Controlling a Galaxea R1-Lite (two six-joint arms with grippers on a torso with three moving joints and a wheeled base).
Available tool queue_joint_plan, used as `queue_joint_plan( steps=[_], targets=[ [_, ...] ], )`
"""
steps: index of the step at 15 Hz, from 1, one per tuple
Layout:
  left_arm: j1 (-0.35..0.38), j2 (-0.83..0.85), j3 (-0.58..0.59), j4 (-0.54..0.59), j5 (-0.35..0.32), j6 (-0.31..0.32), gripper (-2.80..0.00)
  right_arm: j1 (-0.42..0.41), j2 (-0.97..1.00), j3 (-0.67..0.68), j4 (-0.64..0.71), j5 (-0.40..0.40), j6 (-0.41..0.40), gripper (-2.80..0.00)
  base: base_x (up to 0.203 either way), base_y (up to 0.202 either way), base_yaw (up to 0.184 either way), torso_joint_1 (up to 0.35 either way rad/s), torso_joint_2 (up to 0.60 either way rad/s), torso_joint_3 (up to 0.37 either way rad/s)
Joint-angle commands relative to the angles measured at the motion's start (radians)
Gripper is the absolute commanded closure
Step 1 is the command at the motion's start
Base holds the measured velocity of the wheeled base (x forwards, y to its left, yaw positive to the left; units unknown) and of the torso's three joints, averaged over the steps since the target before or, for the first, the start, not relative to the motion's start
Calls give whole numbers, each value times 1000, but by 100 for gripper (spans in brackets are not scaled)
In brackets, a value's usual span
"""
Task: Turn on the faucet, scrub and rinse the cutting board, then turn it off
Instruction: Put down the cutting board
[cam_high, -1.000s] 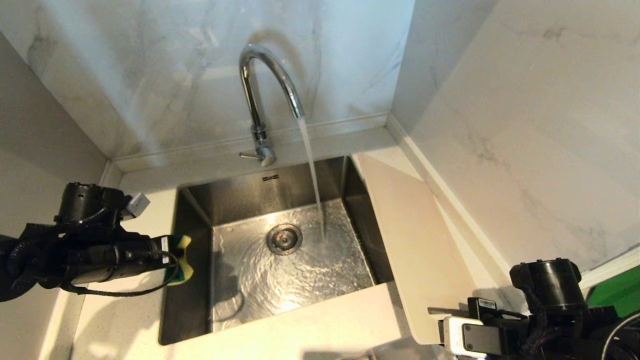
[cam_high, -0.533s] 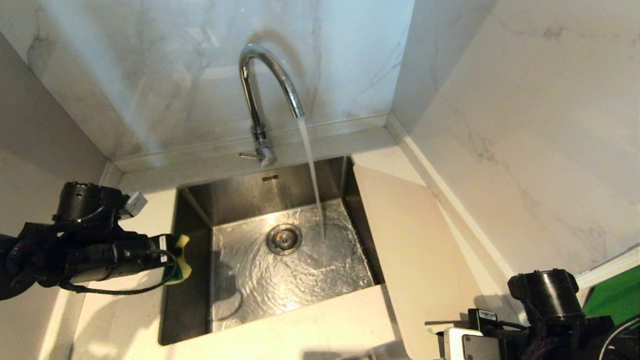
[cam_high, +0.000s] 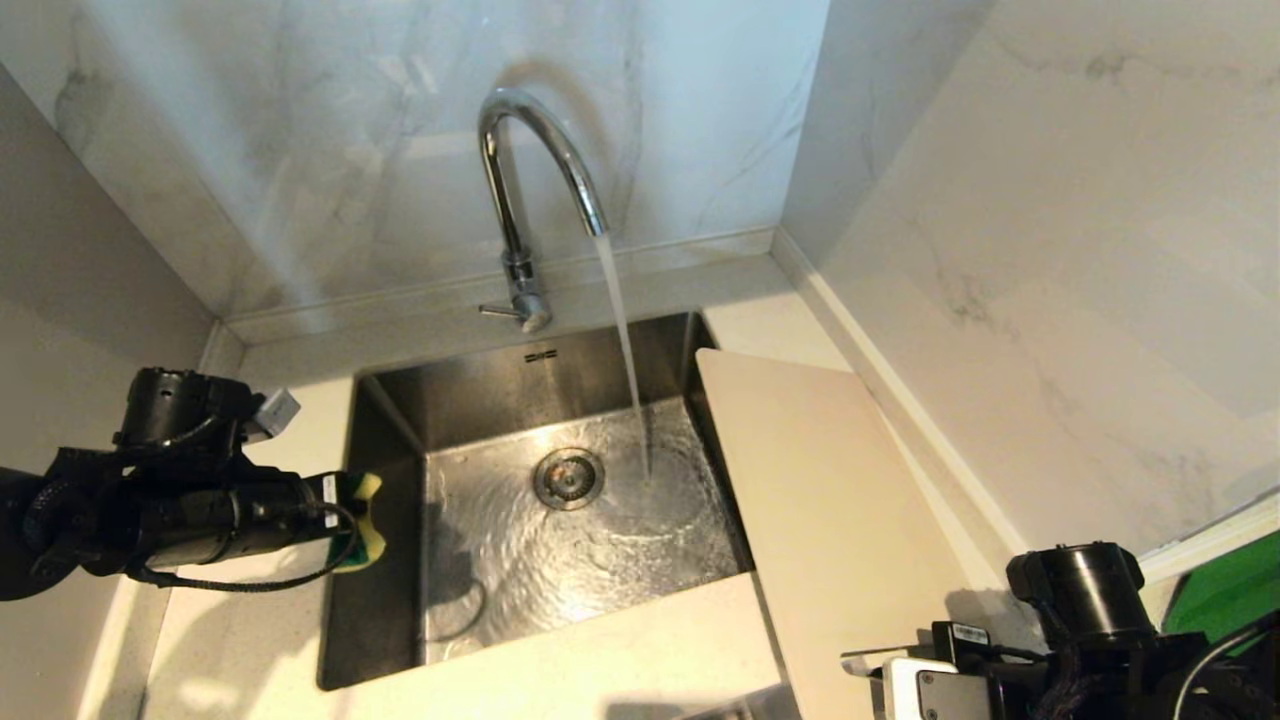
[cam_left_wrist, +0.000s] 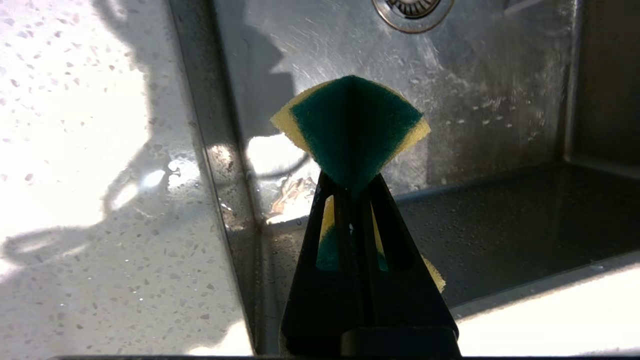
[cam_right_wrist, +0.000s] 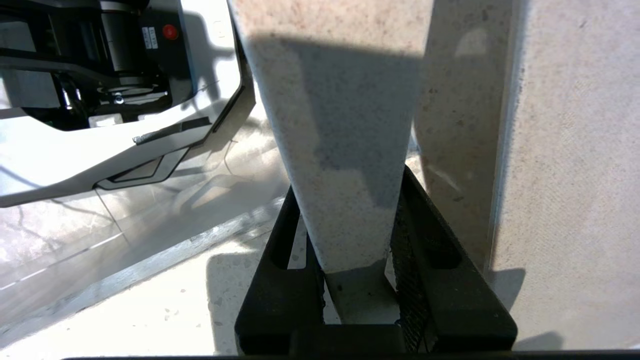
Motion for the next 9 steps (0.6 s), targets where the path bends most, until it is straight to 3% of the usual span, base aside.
queue_joint_plan(
  steps=[1, 9],
  targets=[
    [0, 11, -1, -2, -1, -2, 0, 0, 11, 2, -2, 4, -8, 0, 0, 0, 0, 0, 0, 0],
    [0, 8, 0, -2, 1, -2, 0, 0, 29, 6, -2, 5, -3, 0, 0, 0, 0, 0, 0, 0]
  ],
)
